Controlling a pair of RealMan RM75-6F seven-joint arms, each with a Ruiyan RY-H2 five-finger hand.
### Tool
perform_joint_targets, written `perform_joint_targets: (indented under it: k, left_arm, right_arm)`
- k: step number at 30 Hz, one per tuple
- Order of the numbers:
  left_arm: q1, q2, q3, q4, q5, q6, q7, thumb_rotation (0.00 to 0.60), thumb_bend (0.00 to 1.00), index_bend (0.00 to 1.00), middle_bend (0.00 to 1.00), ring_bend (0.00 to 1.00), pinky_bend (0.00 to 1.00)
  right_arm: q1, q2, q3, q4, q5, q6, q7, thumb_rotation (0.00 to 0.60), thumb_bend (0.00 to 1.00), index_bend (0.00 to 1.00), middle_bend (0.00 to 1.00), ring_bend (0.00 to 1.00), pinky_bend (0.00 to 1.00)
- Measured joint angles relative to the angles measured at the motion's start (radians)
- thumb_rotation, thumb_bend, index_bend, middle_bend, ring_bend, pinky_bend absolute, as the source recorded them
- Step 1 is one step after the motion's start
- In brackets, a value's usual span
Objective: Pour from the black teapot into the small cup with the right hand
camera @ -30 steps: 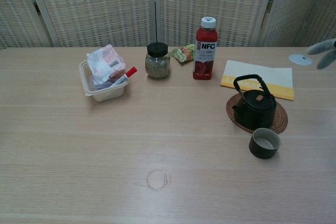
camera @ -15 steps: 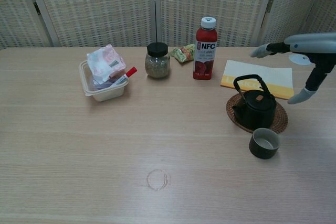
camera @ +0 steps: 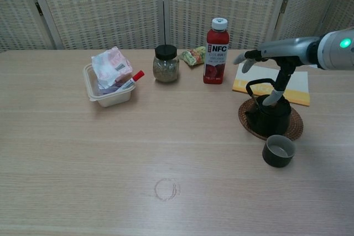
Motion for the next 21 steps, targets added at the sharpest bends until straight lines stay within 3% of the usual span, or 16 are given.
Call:
perform_joint_targets:
  k: [21]
  left_arm:
    - [0.001, 0.007, -0.004, 0.012, -0.008, -0.001, -0.019, 0.600, 0.21, 0.10, 0.00, 0.07, 0.05]
  right_arm:
    - [0.118, -0.080, -0.095, 0.126, 0.152, -0.017, -0.011, 0.600, 0.01, 0.01, 0.25, 0.00, 0.00]
